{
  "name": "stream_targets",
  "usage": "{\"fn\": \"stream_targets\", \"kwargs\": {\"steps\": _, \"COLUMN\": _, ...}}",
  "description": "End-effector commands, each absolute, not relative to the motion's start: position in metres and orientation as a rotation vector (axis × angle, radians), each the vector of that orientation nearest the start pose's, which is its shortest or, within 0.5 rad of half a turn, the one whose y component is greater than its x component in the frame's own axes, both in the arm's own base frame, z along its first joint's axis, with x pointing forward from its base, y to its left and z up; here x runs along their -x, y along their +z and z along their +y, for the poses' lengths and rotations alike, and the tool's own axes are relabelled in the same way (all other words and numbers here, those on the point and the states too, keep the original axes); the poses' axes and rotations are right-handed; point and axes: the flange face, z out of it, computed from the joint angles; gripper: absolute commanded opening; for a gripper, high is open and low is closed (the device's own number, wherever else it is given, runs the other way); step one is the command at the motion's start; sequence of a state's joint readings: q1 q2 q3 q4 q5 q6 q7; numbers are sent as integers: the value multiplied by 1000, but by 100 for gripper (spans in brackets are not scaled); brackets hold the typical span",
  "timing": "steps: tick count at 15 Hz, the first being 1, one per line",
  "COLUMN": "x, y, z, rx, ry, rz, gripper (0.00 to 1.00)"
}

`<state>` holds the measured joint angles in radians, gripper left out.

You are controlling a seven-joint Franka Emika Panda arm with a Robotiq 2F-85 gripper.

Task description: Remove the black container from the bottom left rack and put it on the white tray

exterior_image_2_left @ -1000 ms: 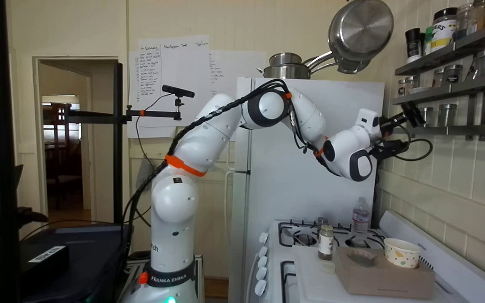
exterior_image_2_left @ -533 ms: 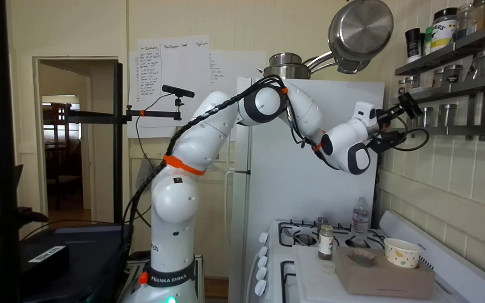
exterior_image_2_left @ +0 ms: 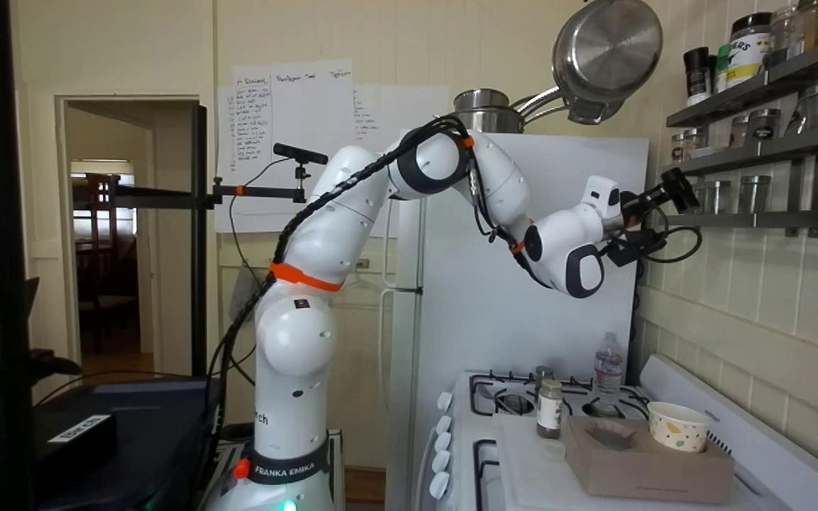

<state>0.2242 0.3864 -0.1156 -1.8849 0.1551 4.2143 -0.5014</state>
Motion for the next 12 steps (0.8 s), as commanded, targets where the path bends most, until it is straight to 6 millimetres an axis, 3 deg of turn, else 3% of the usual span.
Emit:
{"fn": "stream_targets", "kwargs": {"steps": 1, "x": -559, "y": 535, "z": 70, "rx": 2043, "ry": -2843, "rz": -328, "gripper": 19}}
{"fn": "stream_targets", "kwargs": {"steps": 4, "x": -517, "y": 524, "z": 89, "rx": 2124, "ry": -2708, "rz": -210, "gripper": 19}}
{"fn": "stream_targets", "kwargs": {"steps": 8, "x": -458, "y": 505, "z": 113, "rx": 2263, "ry": -2398, "rz": -14, "gripper": 19}}
{"fn": "stream_targets", "kwargs": {"steps": 12, "x": -424, "y": 516, "z": 121, "rx": 2212, "ry": -2176, "rz": 45, "gripper": 19}}
